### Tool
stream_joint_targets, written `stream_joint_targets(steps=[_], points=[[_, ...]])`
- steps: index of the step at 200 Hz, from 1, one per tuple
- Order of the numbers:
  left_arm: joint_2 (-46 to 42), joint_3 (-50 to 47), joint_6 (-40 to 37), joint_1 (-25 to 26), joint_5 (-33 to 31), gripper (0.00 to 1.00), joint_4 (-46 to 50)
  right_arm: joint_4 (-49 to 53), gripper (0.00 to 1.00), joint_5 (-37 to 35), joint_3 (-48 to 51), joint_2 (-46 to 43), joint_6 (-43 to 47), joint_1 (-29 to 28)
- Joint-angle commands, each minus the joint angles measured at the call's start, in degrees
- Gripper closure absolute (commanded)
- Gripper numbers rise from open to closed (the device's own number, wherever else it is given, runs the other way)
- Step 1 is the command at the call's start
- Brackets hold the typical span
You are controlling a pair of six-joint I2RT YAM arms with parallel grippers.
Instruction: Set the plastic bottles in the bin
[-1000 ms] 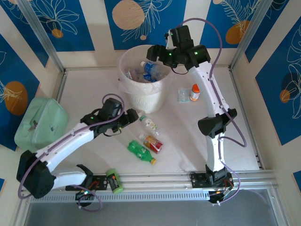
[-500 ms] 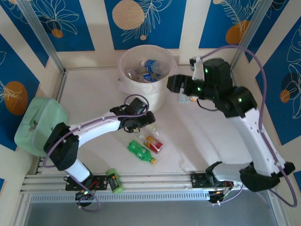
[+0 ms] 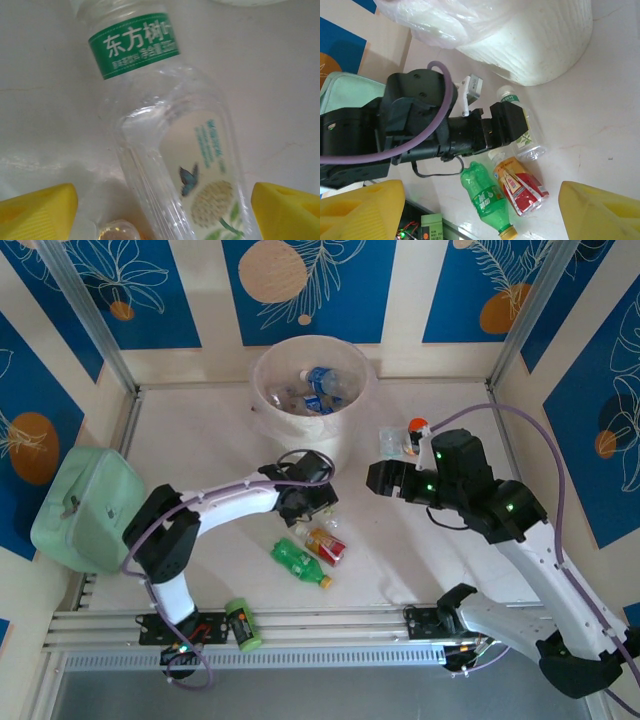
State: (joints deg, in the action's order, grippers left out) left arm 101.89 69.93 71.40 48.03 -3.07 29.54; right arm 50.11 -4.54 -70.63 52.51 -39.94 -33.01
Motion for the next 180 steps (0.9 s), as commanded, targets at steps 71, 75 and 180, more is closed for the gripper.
stream_joint_targets(steps=[71,75,180], points=[[6.09,7.66,0.98,0.58,-2.28,0.16,7.29,-0.24,0.19,0.66,4.44,-3.29,-2.24,-0.12],[6.33,7.8,0.9,0.57,-2.21,0.16,7.51,-0.23,0.19,0.67,4.51,-3.25,-2.24,-0.06],[7.88,8.47,-0.27,0.62,-1.94,0.39,9.21,0.38,0.19,0.32,4.98,-2.96,-2.68,0.06]])
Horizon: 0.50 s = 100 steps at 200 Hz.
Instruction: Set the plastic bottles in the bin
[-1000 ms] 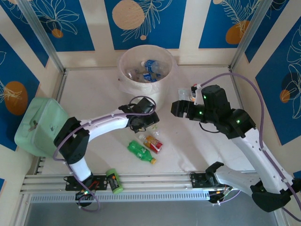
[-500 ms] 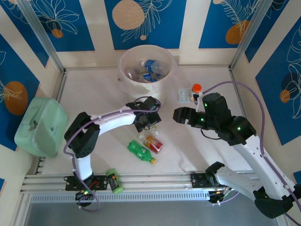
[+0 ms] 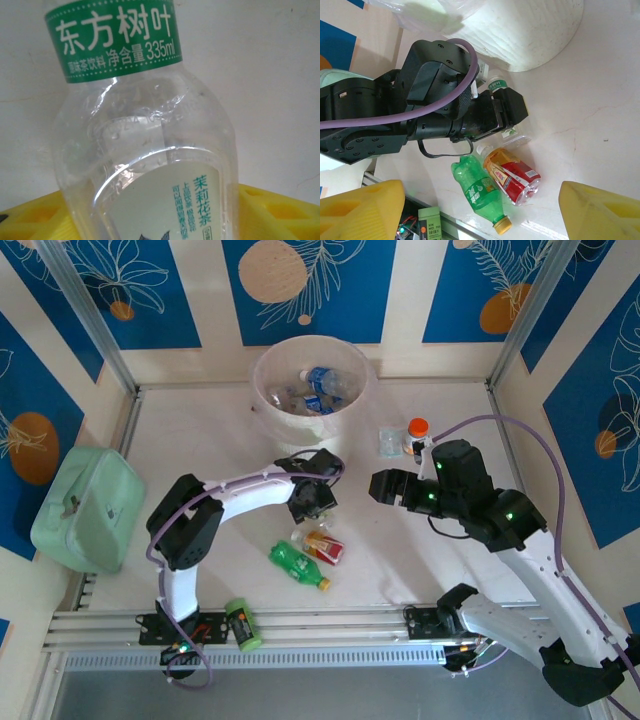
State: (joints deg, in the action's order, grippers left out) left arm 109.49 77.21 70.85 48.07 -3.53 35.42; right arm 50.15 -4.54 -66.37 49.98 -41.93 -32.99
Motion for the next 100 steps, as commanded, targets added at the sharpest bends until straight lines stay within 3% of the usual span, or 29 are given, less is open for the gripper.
stream_joint_targets(steps=[1,100], points=[[0.28,1.19,0.27,0.6,-1.48,0.39,3.33,0.32,0.19,0.32,0.71,-0.46,-0.69,0.03],[-7.03,0.13,-4.29,1.73,-1.23,0.5,5.07,-0.99,0.19,0.05,1.41,0.13,-1.92,1.69]])
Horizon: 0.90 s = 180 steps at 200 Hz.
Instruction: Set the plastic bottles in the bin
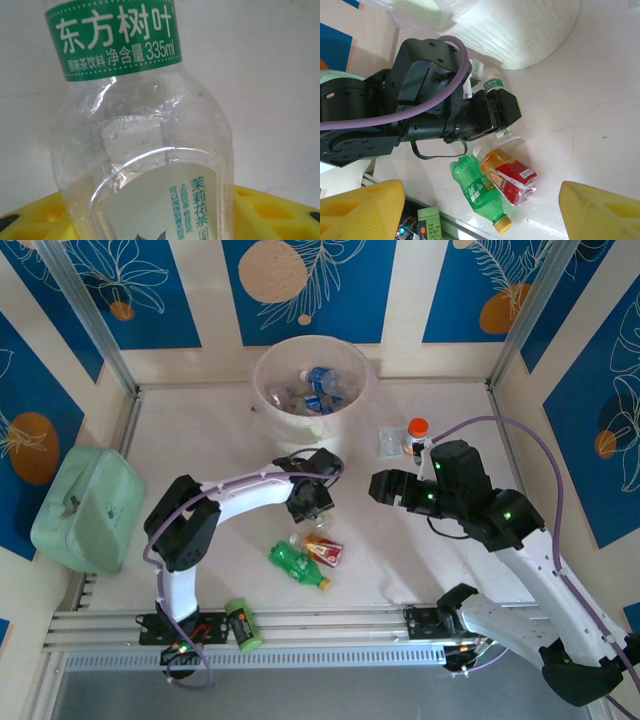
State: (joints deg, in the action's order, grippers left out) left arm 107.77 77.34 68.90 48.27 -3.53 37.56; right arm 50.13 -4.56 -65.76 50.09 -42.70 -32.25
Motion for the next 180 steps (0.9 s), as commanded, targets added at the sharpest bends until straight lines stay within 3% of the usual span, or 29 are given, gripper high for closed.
stream_joint_targets(steps=[1,48,105,148,180], points=[[-5.47,0.0,-2.44,1.63,-1.22,0.5,2.94,-0.99,0.19,0.07,0.8,0.02,-1.2,0.95],[-12.95,-1.12,-11.81,5.45,-1.83,0.56,-0.53,-1.7,0.19,3.07,-0.69,0.27,-1.73,5.19],[-26.59,-9.9,-27.44,6.58,6.22,0.55,-19.78,-2.34,0.19,9.17,-6.49,1.74,-2.27,11.41],[-31.65,-6.97,-38.55,6.57,15.12,0.52,-21.63,-2.9,0.19,11.6,-8.41,2.46,-2.48,13.62],[-33.86,-2.88,-40.56,5.26,11.62,0.5,-17.99,-2.89,0.19,11.13,-7.51,2.39,-3.24,13.7]])
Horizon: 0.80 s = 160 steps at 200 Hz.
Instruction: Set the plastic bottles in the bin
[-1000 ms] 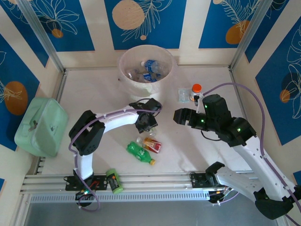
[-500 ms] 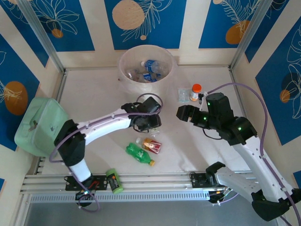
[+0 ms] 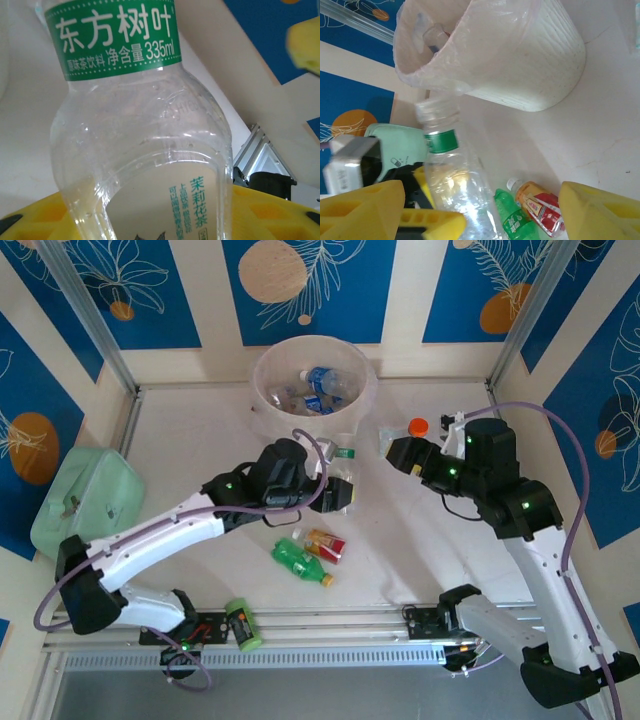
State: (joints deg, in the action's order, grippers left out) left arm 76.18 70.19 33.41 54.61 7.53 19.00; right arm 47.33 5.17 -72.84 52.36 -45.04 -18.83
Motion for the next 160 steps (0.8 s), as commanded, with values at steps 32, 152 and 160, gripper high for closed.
stream_joint_targets(steps=[32,152,160], points=[[-0.72,12.23,-5.52,-3.54,-0.63,0.52,6.07,1.21,0.19,-0.51,1.09,0.22,-1.28,0.28],[11.54,36.47,7.64,-20.11,-3.7,0.57,13.87,0.71,0.19,-3.03,10.44,-1.42,-4.26,-7.28],[13.47,39.22,6.56,-20.53,-3.79,0.56,15.04,0.48,0.19,-4.0,11.06,-1.29,-4.81,-9.01]])
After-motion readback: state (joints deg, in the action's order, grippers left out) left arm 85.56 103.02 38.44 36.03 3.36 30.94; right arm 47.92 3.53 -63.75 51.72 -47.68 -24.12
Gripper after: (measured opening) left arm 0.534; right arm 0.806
